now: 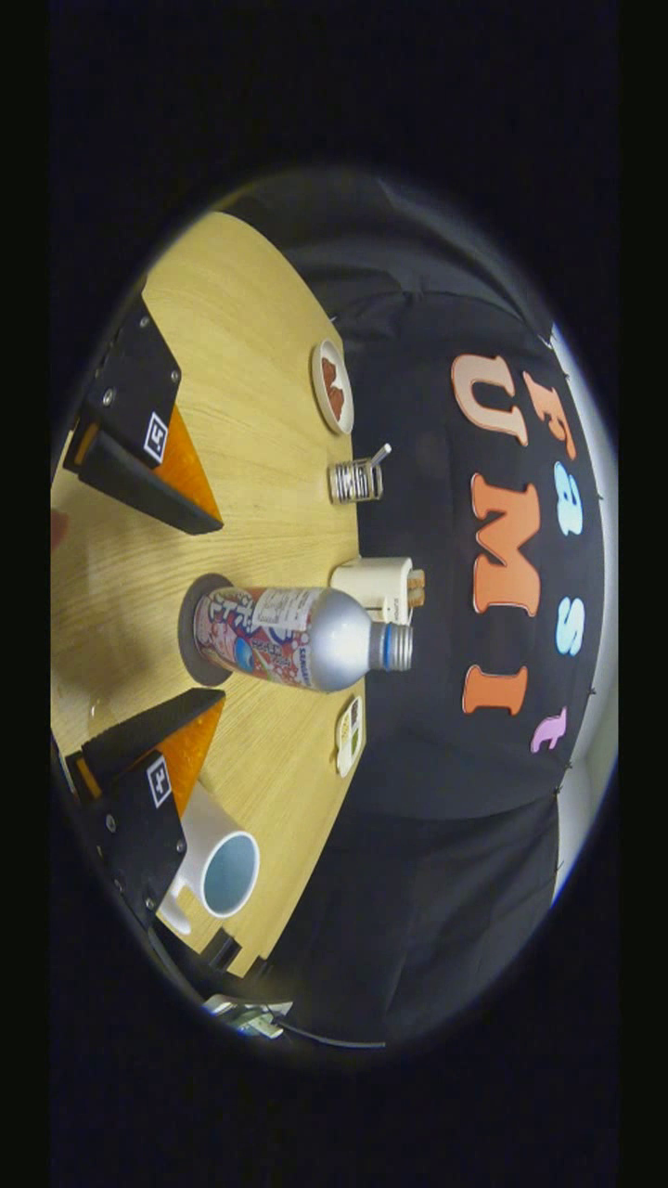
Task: Take the bottle from table, then pour the juice into the cup, finally place the bottle on the coaster
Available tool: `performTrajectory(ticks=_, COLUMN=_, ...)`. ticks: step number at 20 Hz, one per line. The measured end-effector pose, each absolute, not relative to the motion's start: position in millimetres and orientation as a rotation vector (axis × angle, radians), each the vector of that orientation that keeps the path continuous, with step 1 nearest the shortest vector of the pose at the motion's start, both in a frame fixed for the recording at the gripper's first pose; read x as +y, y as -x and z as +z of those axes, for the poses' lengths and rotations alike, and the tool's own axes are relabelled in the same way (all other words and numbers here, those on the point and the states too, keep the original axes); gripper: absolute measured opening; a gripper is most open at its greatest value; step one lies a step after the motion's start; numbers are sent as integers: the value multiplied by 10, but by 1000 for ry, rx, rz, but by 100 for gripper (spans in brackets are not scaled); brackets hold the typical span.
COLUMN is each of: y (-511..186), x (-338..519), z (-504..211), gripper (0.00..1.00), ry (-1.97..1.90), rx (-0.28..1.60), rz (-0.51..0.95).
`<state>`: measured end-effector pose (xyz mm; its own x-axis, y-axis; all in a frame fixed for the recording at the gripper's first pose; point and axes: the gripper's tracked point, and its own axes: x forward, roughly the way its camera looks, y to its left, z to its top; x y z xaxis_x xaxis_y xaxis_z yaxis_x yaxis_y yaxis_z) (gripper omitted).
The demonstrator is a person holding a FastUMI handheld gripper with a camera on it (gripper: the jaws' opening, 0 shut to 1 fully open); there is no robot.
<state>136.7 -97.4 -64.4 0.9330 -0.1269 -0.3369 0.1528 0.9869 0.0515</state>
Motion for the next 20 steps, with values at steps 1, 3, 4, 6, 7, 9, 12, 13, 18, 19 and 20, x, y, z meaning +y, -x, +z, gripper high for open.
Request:
performTrajectory(ticks=1, y=-1274, x=-840, z=-576, gripper=98, ry=-126, rx=305, rz=-113)
performTrajectory(ticks=3, y=-1091, x=-533, z=-411, gripper=98, ry=-164, rx=238, rz=-35)
performTrajectory(ticks=4, y=-986, x=-409, z=-347, gripper=97, ry=-145, rx=210, rz=-6)
performTrajectory(ticks=6, y=-790, x=-228, z=-264, gripper=97, ry=-104, rx=183, rz=20)
performTrajectory(ticks=7, y=-686, x=-129, z=-204, gripper=98, ry=-99, rx=174, rz=39)
performTrajectory(ticks=9, y=-525, x=48, z=-111, gripper=98, ry=-99, rx=151, rz=80)
performTrajectory(ticks=12, y=-344, x=214, z=68, gripper=98, ry=-60, rx=92, rz=147)
performTrajectory(ticks=13, y=-322, x=200, z=96, gripper=98, ry=-55, rx=73, rz=153)
performTrajectory(ticks=18, y=-333, x=16, z=-51, gripper=98, ry=-12, rx=109, rz=115)
performTrajectory(ticks=19, y=-335, x=10, z=-32, gripper=98, ry=-5, rx=105, rz=117)
performTrajectory(ticks=20, y=-348, x=6, z=-34, gripper=98, ry=3, rx=100, rz=118)
